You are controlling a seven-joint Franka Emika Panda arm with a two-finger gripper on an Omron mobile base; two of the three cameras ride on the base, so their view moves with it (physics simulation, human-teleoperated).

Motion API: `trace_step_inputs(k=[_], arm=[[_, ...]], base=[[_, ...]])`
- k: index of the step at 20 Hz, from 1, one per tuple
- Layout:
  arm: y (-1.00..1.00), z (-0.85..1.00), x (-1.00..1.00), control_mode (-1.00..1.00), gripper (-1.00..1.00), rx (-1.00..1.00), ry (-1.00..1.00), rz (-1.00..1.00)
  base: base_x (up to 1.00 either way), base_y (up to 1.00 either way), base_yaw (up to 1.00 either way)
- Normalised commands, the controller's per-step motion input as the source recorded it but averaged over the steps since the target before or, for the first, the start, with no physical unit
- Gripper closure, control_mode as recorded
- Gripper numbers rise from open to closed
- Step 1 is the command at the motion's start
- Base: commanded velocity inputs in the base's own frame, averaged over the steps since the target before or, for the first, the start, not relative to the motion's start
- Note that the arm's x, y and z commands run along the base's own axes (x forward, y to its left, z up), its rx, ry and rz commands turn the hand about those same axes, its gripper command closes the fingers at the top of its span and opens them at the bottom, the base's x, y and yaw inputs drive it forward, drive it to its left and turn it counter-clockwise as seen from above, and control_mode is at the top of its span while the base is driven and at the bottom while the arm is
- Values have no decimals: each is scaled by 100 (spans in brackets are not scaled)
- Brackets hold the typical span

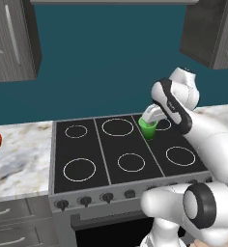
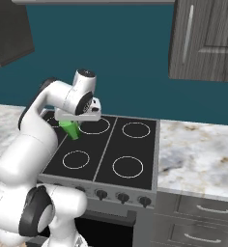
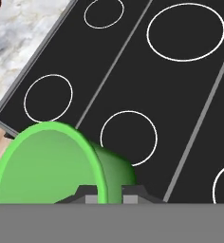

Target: Pick the cup and bowl from the counter and place them on the counter next to the sink.

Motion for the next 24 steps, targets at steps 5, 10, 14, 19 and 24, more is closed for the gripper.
trace_step_inputs(k=[5,10,14,19,24], arm=[[0,0,0,100,100,0,0,0],[0,0,0,100,100,0,0,0],[0,0,0,100,100,0,0,0],[0,0,0,100,100,0,0,0],[0,0,0,100,100,0,0,0]], base=[[0,0,0],[-62,1,-7],[-100,0,-19],[-17,0,-20],[24,0,-60]])
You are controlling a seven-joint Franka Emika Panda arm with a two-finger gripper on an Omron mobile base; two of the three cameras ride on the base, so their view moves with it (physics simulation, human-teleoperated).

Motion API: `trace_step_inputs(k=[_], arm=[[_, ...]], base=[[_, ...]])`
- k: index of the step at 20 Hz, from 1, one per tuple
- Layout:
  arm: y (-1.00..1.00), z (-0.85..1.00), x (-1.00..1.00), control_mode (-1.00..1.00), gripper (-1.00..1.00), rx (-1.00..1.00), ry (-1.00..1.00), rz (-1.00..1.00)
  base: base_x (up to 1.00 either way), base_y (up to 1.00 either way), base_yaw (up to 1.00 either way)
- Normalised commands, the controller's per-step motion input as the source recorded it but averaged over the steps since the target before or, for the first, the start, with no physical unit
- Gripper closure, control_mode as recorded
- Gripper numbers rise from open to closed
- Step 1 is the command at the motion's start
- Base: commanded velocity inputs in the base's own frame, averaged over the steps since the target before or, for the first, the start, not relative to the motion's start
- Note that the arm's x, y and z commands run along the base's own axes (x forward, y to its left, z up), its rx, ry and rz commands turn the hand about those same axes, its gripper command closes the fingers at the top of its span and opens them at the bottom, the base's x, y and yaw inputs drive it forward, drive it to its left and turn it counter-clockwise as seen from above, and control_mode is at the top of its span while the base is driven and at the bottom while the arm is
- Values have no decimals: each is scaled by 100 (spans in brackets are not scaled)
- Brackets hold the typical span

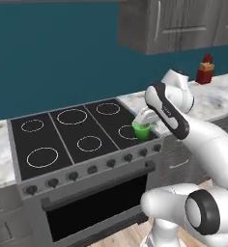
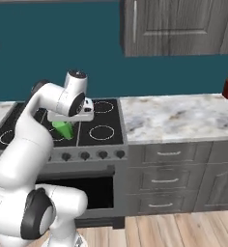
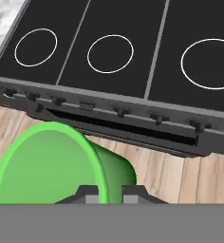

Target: Pick the cup and bowl from the counter and place them on the counter next to the sink.

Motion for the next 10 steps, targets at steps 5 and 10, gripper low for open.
trace_step_inputs(k=[5,10], arm=[[0,0,0,100,100,0,0,0],[0,0,0,100,100,0,0,0]], base=[[22,0,-64],[30,0,-61]])
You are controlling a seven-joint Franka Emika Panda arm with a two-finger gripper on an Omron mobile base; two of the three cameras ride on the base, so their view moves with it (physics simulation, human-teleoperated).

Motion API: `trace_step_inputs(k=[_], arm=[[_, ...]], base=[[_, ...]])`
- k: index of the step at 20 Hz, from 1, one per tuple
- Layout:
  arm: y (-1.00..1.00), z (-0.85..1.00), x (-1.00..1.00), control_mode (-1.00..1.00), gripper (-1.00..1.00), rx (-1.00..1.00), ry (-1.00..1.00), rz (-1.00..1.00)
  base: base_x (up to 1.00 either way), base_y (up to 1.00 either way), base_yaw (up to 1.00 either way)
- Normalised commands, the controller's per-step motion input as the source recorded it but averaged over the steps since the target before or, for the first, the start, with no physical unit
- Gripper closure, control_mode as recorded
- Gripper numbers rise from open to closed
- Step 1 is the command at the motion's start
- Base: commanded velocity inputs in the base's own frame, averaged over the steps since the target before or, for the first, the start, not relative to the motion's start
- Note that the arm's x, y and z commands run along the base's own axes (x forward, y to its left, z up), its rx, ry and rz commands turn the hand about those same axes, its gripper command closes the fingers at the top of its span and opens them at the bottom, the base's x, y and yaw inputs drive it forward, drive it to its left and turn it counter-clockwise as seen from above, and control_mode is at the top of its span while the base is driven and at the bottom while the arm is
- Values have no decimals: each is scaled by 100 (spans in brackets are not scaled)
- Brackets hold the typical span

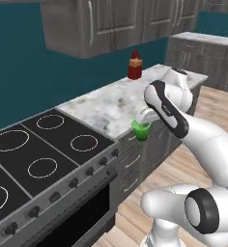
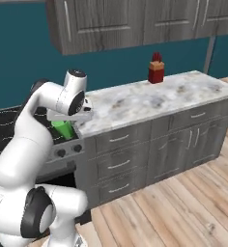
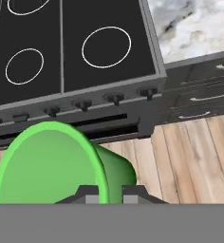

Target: Pick the cup and bowl from the counter and place them on the counter next to the sink.

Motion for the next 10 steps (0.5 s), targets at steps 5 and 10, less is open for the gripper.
trace_step_inputs(k=[5,10], arm=[[0,0,0,100,100,0,0,0],[0,0,0,100,100,0,0,0]], base=[[42,0,-60],[45,0,-57]])
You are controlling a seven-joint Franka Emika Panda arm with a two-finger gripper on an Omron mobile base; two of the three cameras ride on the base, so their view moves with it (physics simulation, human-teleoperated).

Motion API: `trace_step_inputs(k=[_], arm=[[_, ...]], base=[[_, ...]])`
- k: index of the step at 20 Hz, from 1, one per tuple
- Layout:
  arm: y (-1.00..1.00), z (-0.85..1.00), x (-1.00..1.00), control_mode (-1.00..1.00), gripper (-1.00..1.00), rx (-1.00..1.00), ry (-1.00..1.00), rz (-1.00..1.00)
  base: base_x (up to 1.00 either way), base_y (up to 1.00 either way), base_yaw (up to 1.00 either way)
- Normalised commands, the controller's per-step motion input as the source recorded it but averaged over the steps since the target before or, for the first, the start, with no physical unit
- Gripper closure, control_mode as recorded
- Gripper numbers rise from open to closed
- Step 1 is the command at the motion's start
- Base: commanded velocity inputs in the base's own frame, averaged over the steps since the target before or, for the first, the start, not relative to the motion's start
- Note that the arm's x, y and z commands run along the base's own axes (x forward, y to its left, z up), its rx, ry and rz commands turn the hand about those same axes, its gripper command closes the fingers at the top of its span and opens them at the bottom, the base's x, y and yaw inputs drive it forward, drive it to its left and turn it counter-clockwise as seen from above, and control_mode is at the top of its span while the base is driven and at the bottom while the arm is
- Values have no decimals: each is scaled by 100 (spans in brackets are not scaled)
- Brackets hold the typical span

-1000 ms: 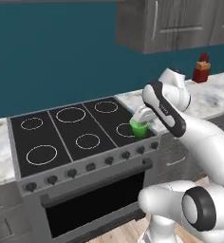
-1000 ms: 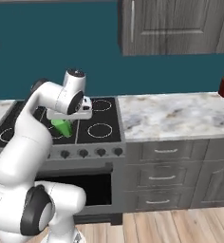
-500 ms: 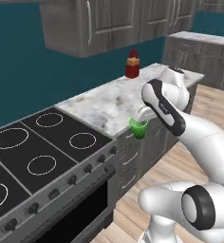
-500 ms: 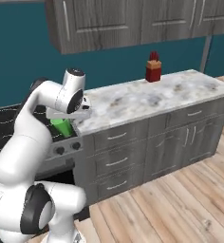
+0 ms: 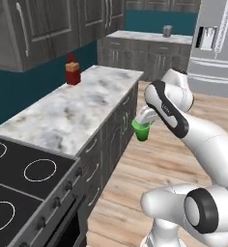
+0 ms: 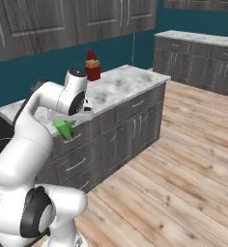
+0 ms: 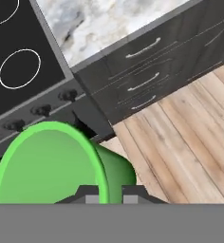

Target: Pick the cup and bowl from the counter and place them on the counter next to the sink.

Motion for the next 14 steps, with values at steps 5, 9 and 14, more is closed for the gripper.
trace_step_inputs(k=[5,9,14], arm=[[0,0,0,100,100,0,0,0],[0,0,0,100,100,0,0,0],[0,0,0,100,100,0,0,0]], base=[[48,0,-58],[50,0,-58],[52,17,-58]])
